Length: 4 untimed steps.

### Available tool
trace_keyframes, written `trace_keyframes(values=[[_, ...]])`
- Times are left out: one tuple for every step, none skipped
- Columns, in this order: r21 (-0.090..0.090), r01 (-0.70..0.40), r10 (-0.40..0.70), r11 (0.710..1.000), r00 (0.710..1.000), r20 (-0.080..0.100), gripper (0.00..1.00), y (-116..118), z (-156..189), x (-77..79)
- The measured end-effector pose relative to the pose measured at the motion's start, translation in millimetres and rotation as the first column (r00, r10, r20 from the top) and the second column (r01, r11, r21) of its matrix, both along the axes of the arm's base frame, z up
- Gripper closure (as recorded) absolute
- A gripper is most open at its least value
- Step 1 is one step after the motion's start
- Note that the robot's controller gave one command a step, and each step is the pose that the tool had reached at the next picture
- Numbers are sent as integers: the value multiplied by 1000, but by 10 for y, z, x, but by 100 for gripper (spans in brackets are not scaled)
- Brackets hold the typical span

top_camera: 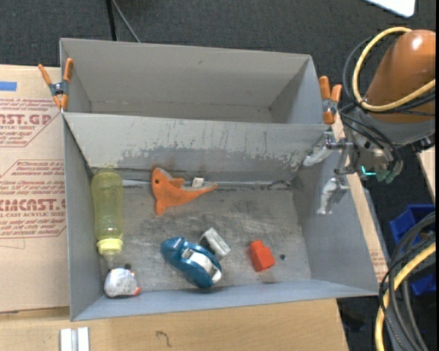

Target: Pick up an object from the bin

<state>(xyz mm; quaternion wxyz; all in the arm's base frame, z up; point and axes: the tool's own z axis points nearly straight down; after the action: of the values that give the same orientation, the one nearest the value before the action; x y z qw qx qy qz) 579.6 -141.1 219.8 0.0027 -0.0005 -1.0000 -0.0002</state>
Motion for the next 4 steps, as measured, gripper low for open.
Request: trace_keyframes(values=[[0,-1,1,1000,1000,2,0,3,20,1],[-2,-69,69,998,998,11,0,-42,-392,-412],[-4,-255,255,967,967,11,0,137,-1034,-271],[7,-388,388,922,922,-5,0,609,-1166,-451]])
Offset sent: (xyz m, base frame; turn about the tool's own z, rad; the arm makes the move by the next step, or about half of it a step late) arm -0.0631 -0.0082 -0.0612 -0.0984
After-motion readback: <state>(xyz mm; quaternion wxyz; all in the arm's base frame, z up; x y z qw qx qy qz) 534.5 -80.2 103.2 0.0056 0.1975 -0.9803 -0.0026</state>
